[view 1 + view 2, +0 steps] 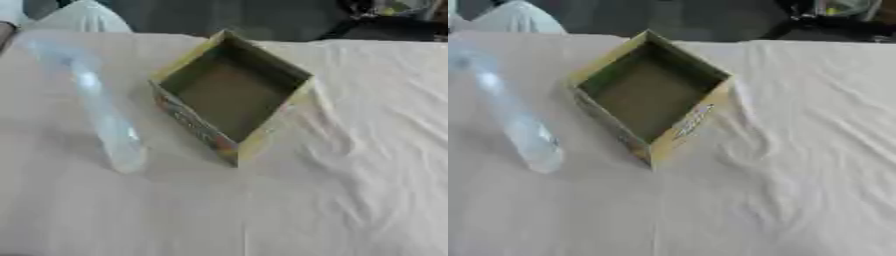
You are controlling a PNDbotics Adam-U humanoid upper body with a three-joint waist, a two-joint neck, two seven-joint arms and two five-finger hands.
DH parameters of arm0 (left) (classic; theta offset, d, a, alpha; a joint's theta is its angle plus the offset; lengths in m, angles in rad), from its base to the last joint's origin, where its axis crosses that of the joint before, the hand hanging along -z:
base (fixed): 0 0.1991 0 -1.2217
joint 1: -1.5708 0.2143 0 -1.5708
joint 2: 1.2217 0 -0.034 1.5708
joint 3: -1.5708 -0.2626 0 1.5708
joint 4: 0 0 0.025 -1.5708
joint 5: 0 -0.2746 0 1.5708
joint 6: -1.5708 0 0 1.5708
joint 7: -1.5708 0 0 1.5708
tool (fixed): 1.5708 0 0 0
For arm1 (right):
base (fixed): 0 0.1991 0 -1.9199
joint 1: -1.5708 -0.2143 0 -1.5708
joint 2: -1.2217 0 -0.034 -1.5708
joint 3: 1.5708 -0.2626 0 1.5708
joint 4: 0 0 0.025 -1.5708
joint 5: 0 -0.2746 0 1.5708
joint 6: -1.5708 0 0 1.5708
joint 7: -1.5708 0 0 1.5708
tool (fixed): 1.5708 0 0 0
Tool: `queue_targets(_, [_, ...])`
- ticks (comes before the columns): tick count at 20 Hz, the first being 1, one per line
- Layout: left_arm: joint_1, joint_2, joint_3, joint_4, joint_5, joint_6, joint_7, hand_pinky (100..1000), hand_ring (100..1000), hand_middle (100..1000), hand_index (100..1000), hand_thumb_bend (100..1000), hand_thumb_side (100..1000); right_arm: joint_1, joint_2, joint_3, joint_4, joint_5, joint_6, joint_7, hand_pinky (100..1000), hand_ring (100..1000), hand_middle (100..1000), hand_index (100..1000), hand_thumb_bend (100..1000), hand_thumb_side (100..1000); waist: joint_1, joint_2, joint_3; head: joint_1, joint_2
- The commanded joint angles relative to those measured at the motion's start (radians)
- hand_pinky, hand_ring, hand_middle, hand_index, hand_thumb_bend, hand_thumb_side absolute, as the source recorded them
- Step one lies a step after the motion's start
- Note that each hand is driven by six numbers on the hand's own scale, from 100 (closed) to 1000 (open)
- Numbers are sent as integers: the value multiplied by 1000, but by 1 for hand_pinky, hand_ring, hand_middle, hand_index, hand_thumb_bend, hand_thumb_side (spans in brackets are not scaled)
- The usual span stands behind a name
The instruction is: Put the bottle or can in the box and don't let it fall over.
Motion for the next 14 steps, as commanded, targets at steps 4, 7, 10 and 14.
queue_targets(4, [-10, 22, 5, -21, 2, 0, -2, 1000, 1000, 1000, 803, 270, 730, -7, -23, -4, -23, 1, -2, 5, 1000, 1000, 975, 1000, 100, 475, 1, -14, 1, 3, -11])
queue_targets(7, [-11, 22, 5, -21, 1, 2, -4, 1000, 1000, 1000, 806, 270, 729, -7, -23, -4, -23, 1, -2, 5, 1000, 1000, 976, 1000, 100, 475, 1, -13, 1, 4, -11])
queue_targets(10, [-10, 25, 1, -20, -12, 11, -22, 1000, 1000, 1000, 830, 245, 746, -7, -23, -3, -23, 2, -2, 6, 1000, 1000, 976, 1000, 100, 474, 1, -13, 0, 5, -12])
queue_targets(14, [-6, 31, -6, -4, -122, 72, -150, 1000, 1000, 1000, 881, 167, 803, -7, -23, -3, -23, 1, -2, 7, 1000, 1000, 975, 1000, 100, 474, 2, -14, 0, 8, -17])
